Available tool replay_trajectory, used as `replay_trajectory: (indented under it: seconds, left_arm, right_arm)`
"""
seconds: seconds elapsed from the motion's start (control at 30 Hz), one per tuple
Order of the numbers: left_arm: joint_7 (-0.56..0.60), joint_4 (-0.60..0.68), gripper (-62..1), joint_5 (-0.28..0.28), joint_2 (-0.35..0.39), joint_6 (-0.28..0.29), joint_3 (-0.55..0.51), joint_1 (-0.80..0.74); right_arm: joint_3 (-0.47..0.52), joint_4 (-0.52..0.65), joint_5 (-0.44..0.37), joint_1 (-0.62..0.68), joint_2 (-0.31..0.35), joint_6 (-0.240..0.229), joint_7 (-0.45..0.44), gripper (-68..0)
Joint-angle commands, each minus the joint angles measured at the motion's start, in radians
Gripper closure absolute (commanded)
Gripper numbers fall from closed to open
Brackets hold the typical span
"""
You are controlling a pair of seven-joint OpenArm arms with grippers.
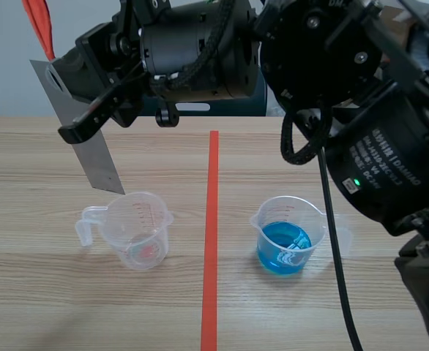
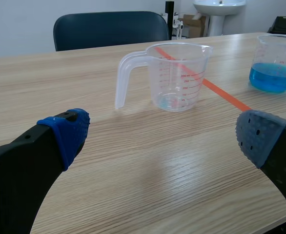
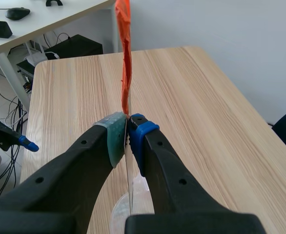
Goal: Do the redox reaction experiment. put the plate into the left beaker
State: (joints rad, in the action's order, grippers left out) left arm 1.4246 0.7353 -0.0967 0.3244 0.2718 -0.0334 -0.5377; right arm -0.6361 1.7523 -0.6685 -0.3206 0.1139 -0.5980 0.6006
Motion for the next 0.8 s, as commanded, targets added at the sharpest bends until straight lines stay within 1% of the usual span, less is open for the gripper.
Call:
replay_trajectory:
  seconds: [0.0,0.17,0.33,0.5,0.63,0.77]
  left_arm:
    - [0.015,0.013,-62.3,0.007,0.009,0.000,-0.003,-0.010]
    - [0.015,0.013,-62.3,0.007,0.009,0.000,-0.003,-0.010]
    - [0.015,0.013,-62.3,0.007,0.009,0.000,-0.003,-0.010]
    - [0.015,0.013,-62.3,0.007,0.009,0.000,-0.003,-0.010]
    - [0.015,0.013,-62.3,0.007,0.009,0.000,-0.003,-0.010]
    - [0.015,0.013,-62.3,0.007,0.009,0.000,-0.003,-0.010]
  right_arm:
    - [0.008,0.010,-0.008,-0.008,0.000,0.001,-0.023,-0.6]
    - [0.008,-0.001,0.011,-0.008,0.000,0.001,-0.023,-0.6]
    - [0.008,-0.037,0.011,-0.008,0.000,0.001,-0.027,-0.6]
    - [0.008,-0.079,0.016,-0.008,0.000,0.000,-0.051,-0.6]
    - [0.008,-0.101,0.042,-0.008,0.000,0.000,-0.077,-0.6]
    - [0.008,-0.130,0.042,-0.008,0.000,0.000,-0.098,-0.6]
